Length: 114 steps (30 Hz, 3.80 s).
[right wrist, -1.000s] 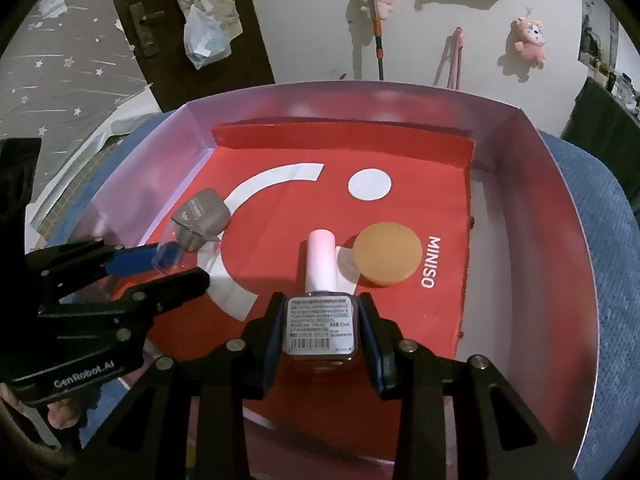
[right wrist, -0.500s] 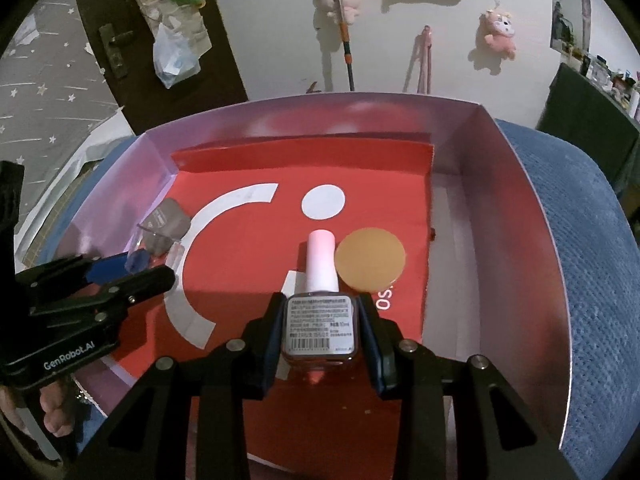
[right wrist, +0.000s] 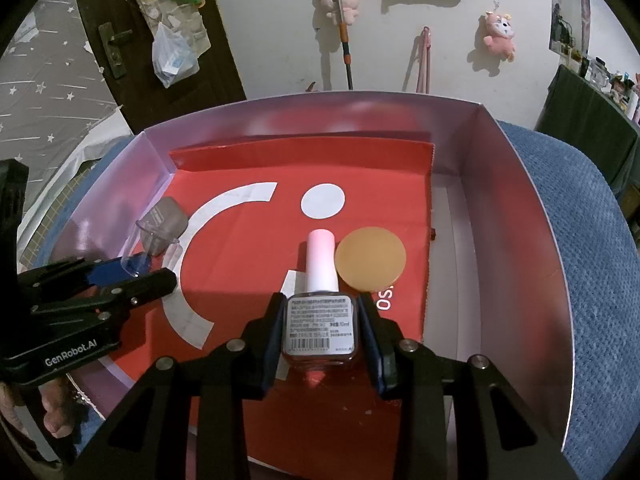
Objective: Organize rigid objects
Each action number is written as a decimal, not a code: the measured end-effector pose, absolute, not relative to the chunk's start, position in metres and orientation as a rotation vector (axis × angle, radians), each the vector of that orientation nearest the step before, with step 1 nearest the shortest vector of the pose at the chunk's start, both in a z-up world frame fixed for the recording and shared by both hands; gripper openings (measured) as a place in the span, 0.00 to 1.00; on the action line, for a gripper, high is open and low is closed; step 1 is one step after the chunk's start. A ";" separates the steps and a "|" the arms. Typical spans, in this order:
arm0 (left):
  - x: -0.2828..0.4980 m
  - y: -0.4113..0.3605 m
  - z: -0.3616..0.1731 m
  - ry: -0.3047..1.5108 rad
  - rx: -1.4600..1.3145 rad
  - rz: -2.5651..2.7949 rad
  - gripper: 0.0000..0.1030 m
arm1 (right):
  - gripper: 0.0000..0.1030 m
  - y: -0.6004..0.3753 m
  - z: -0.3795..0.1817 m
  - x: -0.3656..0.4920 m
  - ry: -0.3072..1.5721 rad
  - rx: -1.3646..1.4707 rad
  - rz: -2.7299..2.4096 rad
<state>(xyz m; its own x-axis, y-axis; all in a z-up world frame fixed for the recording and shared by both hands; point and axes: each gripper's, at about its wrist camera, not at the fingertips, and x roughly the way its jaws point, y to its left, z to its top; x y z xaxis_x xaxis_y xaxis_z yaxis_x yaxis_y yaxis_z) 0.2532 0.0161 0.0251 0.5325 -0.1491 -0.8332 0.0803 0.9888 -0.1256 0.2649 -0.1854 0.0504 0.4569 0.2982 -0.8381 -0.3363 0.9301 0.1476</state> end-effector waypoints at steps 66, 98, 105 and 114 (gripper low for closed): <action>0.179 0.015 0.082 0.797 -0.019 -0.064 1.00 | 1.00 -0.203 0.140 0.168 0.699 0.026 0.451; 0.123 0.002 0.091 0.737 0.020 -0.088 1.00 | 1.00 -0.209 0.141 0.112 0.666 0.032 0.429; 0.119 0.001 0.090 0.737 0.019 -0.089 1.00 | 1.00 -0.210 0.136 0.102 0.667 0.024 0.431; 0.100 -0.004 0.082 0.746 0.029 -0.091 1.00 | 1.00 -0.216 0.128 0.087 0.678 0.034 0.432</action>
<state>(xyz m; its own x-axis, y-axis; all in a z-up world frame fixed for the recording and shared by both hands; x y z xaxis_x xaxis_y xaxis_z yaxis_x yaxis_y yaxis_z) 0.1005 -0.0039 0.0822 0.7309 -0.0718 -0.6787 0.0927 0.9957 -0.0056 0.0868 -0.2156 0.1281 0.6942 0.3978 -0.5999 -0.3760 0.9111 0.1690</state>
